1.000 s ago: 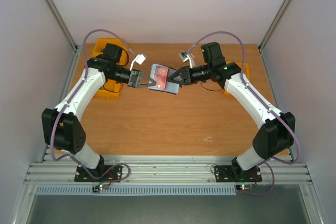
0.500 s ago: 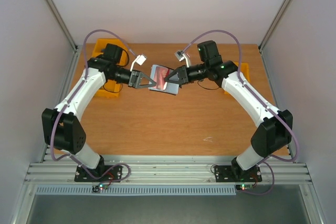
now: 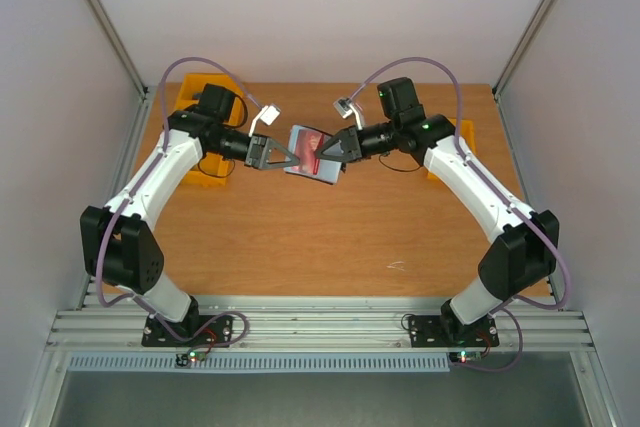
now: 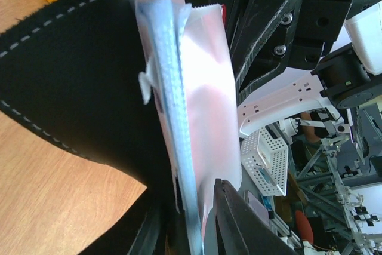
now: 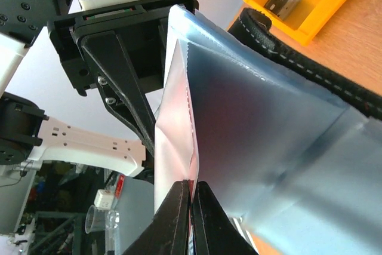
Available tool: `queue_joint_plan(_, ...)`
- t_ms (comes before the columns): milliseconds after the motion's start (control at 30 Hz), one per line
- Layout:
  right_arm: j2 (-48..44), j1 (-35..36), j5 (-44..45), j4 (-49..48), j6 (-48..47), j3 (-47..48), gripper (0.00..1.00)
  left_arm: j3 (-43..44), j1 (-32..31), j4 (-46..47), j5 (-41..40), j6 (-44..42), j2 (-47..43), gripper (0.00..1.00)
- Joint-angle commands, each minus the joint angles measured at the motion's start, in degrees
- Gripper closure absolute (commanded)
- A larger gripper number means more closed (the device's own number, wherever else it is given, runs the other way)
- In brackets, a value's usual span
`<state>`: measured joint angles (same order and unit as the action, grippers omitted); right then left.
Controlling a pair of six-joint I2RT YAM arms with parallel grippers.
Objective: Take the credit cards out of the card holder
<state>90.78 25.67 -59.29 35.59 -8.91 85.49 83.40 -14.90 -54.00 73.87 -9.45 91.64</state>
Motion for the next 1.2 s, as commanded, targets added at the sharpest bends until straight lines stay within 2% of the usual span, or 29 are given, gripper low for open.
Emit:
queue_joint_plan(0, -1.52, -1.39, 0.70, 4.55, -3.05, 1.69, 0.99, -0.07, -0.26, 1.77, 4.15, -0.21, -1.28, 0.76)
queue_joint_plan(100, -1.82, -2.14, 1.36, 6.71, -3.97, 1.85, 0.99, -0.35, -0.12, 1.94, 4.14, -0.21, -1.28, 0.77)
queue_joint_plan(233, -1.76, -2.20, 1.75, 8.71, -5.20, 2.79, 0.99, -1.71, -0.13, 4.00, 4.05, 1.72, -1.28, 0.89)
queue_joint_plan(400, -1.58, -3.69, 3.88, 11.21, -5.69, 3.21, 0.99, -1.62, 0.02, 3.91, 3.99, 1.64, -1.54, 0.99)
queue_joint_plan(500, -0.98, -5.83, 5.58, 13.34, -5.64, 2.64, 0.99, -2.18, 0.85, 5.37, 2.22, 2.22, -1.78, 1.00)
queue_joint_plan(767, -0.13, -10.72, 14.11, 16.33, -1.53, 2.31, 0.99, -8.57, 3.86, 16.03, -7.43, 14.15, -1.31, 1.00)
queue_joint_plan(867, -1.02, -11.77, 17.58, 15.28, 0.79, 2.00, 0.99, -14.12, 3.61, 23.15, -6.51, 19.05, -0.07, 1.00)
queue_joint_plan(1067, -1.65, -11.78, 18.43, 16.01, 1.42, 3.87, 0.99, -21.68, 3.29, 35.62, -5.01, 27.63, 2.64, 1.00)
queue_joint_plan(1167, -1.54, -11.78, 17.84, 15.85, 2.00, 4.18, 0.99, -26.46, 3.15, 44.02, -6.10, 35.88, 6.86, 1.00)
